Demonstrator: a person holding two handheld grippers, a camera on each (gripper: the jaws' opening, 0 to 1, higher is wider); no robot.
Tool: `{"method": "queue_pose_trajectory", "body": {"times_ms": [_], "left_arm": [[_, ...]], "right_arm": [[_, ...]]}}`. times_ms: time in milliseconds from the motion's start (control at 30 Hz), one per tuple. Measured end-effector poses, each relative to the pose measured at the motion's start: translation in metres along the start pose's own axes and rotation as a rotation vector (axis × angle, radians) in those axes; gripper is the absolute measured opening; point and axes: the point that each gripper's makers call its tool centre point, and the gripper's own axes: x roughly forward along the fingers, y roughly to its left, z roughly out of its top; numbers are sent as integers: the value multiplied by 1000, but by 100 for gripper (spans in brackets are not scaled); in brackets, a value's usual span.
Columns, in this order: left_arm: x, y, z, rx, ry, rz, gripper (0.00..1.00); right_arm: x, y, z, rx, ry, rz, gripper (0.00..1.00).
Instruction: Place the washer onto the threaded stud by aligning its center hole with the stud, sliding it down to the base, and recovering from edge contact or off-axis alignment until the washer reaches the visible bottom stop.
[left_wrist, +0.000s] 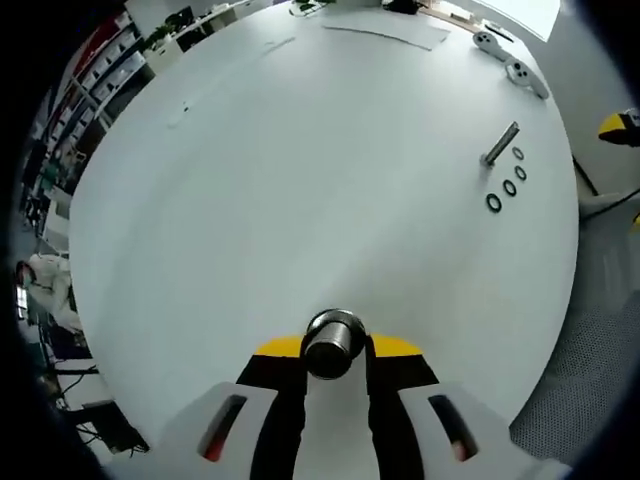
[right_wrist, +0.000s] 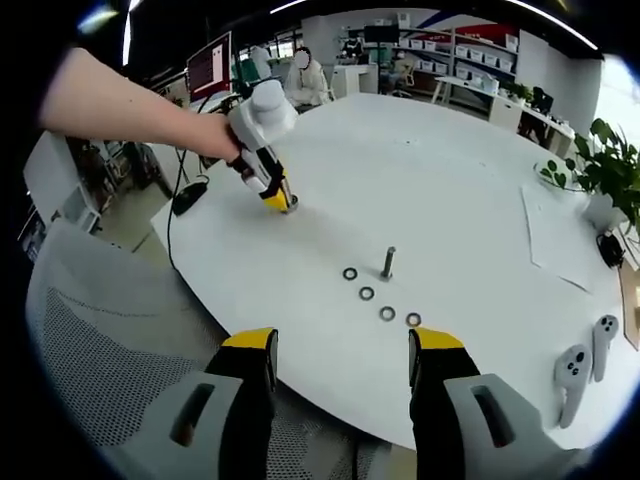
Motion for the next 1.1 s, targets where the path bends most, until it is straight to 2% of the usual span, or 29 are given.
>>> {"method": "queue_pose_trajectory", "body": {"times_ms": [267,400,600,733,800,1100], "left_arm": [[-7,4,0,-29,-37,28,22],[-12,9,2,-87,-75,34,22],[-31,10,5,-105,-135,77,24],[-45,5,6,-167,-191,83,24],[-54,-4,10,-228,-254,76,24],[-79,-29,-10,-303,-332,104,27]], "right_arm": [[1,2,0,-5,3,9,55],[1,5,1,-7,-1,18,55],[0,11,5,-20,-18,38,55],[0,14,8,-7,-33,53,55],[0,15,8,-7,-33,60,55],[-1,21,11,-14,-45,80,55]]}}
